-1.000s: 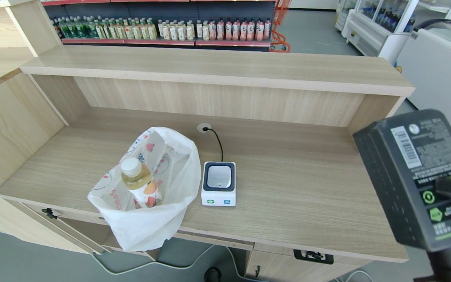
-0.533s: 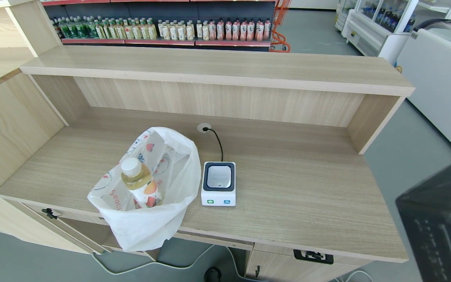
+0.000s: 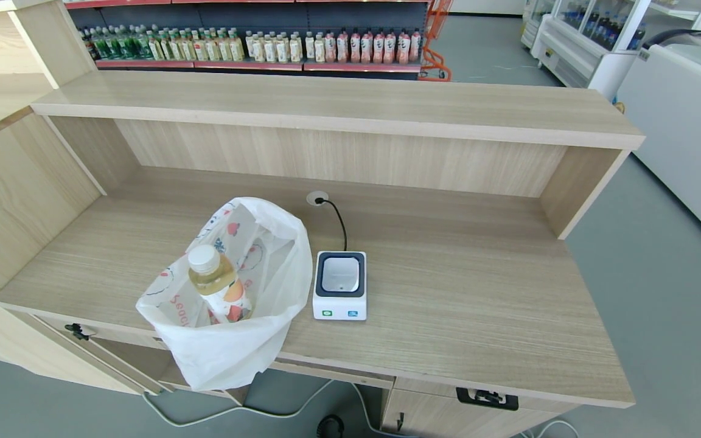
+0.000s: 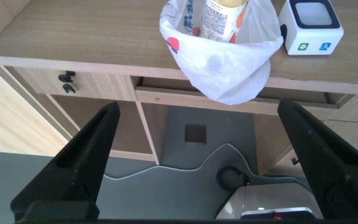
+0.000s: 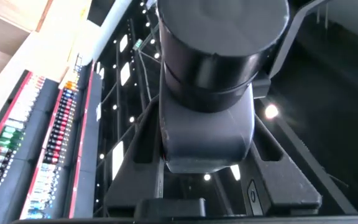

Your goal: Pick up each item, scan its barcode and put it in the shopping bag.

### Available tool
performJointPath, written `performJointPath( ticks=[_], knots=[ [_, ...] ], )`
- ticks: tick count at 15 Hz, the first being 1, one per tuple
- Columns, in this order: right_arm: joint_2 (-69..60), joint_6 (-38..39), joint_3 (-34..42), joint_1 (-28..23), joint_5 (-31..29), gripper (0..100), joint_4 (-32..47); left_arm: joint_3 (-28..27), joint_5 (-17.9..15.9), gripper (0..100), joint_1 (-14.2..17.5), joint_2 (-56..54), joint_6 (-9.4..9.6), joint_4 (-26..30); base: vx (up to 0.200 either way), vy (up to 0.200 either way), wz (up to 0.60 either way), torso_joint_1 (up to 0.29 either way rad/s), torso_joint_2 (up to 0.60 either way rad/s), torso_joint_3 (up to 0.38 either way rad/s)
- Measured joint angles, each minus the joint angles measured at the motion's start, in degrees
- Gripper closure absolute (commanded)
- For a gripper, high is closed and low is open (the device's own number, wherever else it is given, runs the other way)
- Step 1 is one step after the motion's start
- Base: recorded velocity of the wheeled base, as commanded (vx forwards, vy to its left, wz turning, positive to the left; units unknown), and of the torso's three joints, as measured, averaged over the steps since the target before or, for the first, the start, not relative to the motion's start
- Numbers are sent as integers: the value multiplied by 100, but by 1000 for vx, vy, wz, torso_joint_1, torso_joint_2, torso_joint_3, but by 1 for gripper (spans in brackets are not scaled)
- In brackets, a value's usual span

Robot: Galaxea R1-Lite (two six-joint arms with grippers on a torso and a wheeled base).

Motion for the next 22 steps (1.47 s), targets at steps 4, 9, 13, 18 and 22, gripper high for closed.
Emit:
performJointPath(
  ticks=[4, 9, 13, 18, 22],
  knots=[
    [-141, 18, 7, 6, 0, 100, 9, 0, 1, 0, 0, 0, -2, 0, 0, 0, 0, 0, 0, 0],
    [-210, 18, 11, 26, -5, 100, 9, 0, 0, 0, 0, 0, 0, 0, 0, 0, 0, 0, 0, 0],
    [-205, 243, -15, 37, -224, 100, 15, 0, 0, 0, 0, 0, -2, 0, 0, 0, 0, 0, 0, 0],
    [-85, 5827, -87, -396, -3254, 100, 1588, 0, 1, 0, 0, 0, 0, 0, 0, 0, 0, 0, 0, 0],
    [-44, 8627, -30, -722, -4029, 100, 3037, 0, 1, 0, 0, 0, 0, 0, 0, 0, 0, 0, 0, 0]
  ],
)
